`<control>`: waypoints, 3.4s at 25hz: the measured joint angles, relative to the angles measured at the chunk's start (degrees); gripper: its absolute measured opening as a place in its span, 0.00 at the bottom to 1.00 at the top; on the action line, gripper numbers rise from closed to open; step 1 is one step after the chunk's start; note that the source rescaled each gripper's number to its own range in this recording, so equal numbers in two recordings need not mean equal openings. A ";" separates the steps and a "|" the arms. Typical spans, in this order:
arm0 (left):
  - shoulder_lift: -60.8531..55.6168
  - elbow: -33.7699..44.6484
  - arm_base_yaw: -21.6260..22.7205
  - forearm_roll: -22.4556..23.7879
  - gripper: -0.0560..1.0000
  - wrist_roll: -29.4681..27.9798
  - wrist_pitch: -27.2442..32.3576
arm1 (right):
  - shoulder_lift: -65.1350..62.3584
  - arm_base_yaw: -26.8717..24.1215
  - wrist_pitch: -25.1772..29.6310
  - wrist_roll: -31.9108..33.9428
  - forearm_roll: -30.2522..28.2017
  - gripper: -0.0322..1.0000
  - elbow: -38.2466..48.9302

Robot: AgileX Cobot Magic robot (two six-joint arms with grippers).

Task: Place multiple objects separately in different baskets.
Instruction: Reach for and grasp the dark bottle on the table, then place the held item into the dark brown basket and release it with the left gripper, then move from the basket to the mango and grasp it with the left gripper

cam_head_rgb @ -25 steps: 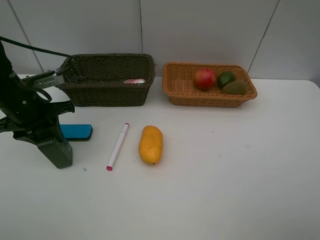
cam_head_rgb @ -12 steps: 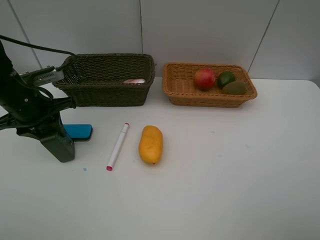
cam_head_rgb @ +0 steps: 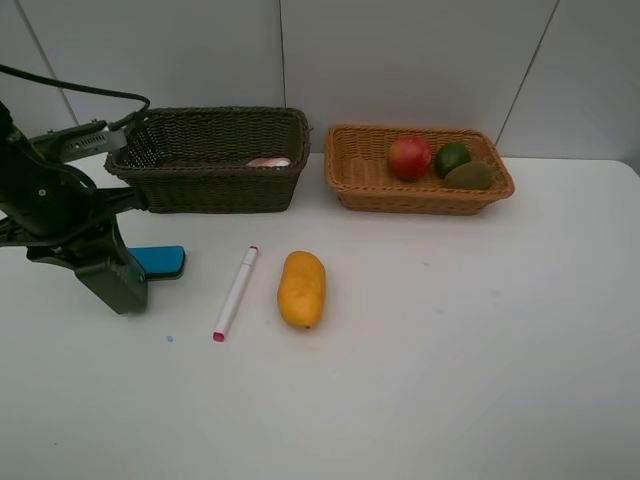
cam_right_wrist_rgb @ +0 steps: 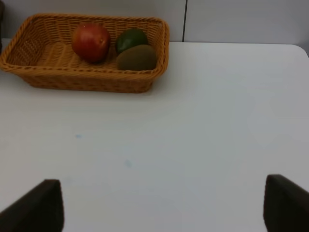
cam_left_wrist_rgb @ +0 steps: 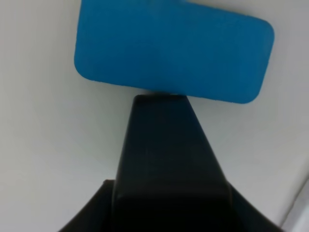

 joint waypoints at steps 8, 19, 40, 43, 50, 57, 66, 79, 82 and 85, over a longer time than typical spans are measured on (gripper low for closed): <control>-6.78 -2.86 0.00 0.57 0.39 2.11 2.71 | 0.00 0.00 0.00 0.00 0.00 1.00 0.00; -7.34 -11.63 0.00 0.57 0.39 7.40 -6.30 | 0.00 0.00 0.00 0.00 0.00 1.00 0.00; 15.90 -25.58 0.00 0.57 0.39 15.09 -23.99 | 0.00 0.00 0.00 0.00 0.00 1.00 0.00; 18.23 -25.58 0.00 0.57 0.39 15.26 -25.61 | 0.00 0.00 0.00 0.00 0.00 1.00 0.00; 20.30 -25.58 0.00 0.57 0.39 16.01 -27.43 | 0.00 0.00 0.00 0.00 0.00 1.00 0.00; 20.36 -25.62 0.00 1.22 0.47 17.35 -28.49 | 0.00 0.00 0.00 0.00 0.00 1.00 0.00; 21.30 -26.17 0.00 2.98 0.99 17.40 -29.77 | 0.00 0.00 0.00 0.00 0.00 1.00 0.00; 21.23 -26.17 0.00 3.19 1.00 17.42 -31.26 | 0.00 0.00 0.00 0.00 0.00 1.00 0.00; 20.34 -26.17 0.00 3.19 1.00 17.42 -30.22 | 0.00 0.00 0.00 0.00 0.00 1.00 0.00; 18.16 -26.17 0.00 3.19 1.00 17.42 -28.42 | 0.00 0.00 0.00 0.00 0.00 1.00 0.00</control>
